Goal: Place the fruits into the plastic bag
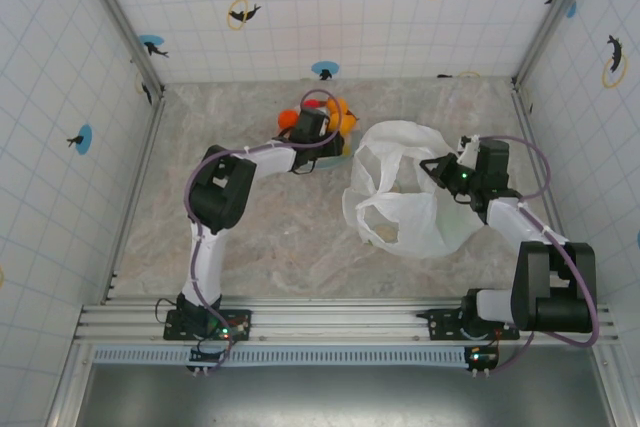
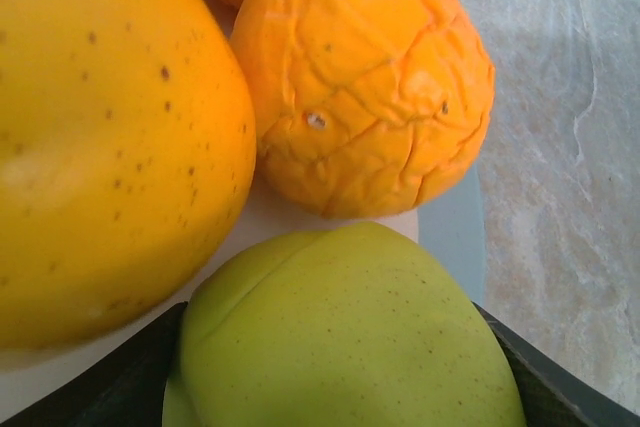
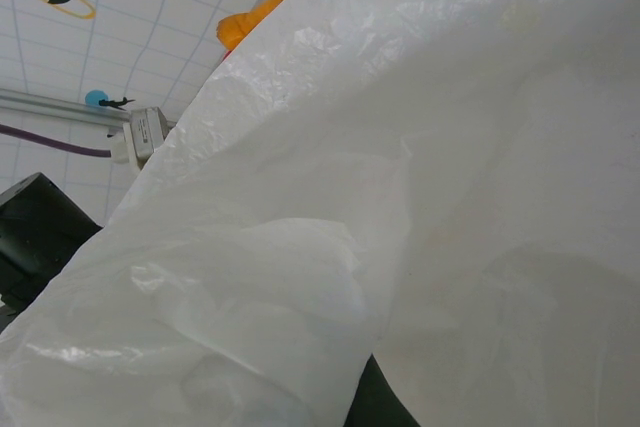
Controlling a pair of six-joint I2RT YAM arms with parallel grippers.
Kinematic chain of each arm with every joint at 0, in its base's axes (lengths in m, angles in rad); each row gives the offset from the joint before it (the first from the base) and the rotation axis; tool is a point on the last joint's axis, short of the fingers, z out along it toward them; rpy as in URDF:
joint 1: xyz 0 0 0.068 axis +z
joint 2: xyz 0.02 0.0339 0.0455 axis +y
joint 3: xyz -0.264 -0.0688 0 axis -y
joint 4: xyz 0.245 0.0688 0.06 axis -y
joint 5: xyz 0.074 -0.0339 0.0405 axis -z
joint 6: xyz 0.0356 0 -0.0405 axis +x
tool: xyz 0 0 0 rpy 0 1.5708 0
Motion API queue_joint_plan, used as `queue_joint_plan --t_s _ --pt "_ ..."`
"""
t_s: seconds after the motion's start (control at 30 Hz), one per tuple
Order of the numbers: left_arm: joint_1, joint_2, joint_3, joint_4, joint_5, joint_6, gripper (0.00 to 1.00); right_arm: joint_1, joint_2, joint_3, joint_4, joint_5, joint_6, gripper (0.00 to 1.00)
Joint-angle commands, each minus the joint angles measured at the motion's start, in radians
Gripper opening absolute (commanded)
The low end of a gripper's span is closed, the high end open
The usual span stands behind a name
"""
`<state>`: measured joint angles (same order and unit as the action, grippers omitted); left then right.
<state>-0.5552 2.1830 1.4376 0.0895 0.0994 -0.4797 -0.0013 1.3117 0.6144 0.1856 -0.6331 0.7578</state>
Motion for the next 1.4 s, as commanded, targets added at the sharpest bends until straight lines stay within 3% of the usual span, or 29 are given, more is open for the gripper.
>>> queue_joint_plan --t_s 0.0,0.3,0.57,0.77,0.93,1.17,1.37 --pt "-0.001 -0.120 -0.093 0.021 0.048 -0.014 0.60 -0.005 0.009 0.001 0.017 -0.015 -0.011 0.00" --pt "-0.058 -0.516 -0.483 0.043 0.062 0.014 0.59 -0.004 0.018 0.008 0.018 -0.011 -0.009 0.00" --pt "-0.251 -0.693 -0.656 0.009 -0.050 0.017 0.59 0.006 0.021 0.004 0.028 0.000 -0.003 0.00" --pt "-0.368 -0.635 -0.635 0.072 -0.043 0.022 0.59 0.013 0.014 0.002 0.024 0.003 -0.003 0.00" --pt "-0.385 -0.519 -0.533 0.087 -0.025 0.051 0.59 0.024 0.008 -0.005 0.023 0.003 0.000 0.00" --pt "-0.395 -0.373 -0.417 0.190 0.098 0.031 0.59 0.038 0.010 -0.018 0.055 -0.016 0.030 0.00" --pt "-0.397 -0.296 -0.362 0.281 0.064 -0.052 0.61 0.073 0.020 -0.033 0.088 -0.023 0.058 0.00"
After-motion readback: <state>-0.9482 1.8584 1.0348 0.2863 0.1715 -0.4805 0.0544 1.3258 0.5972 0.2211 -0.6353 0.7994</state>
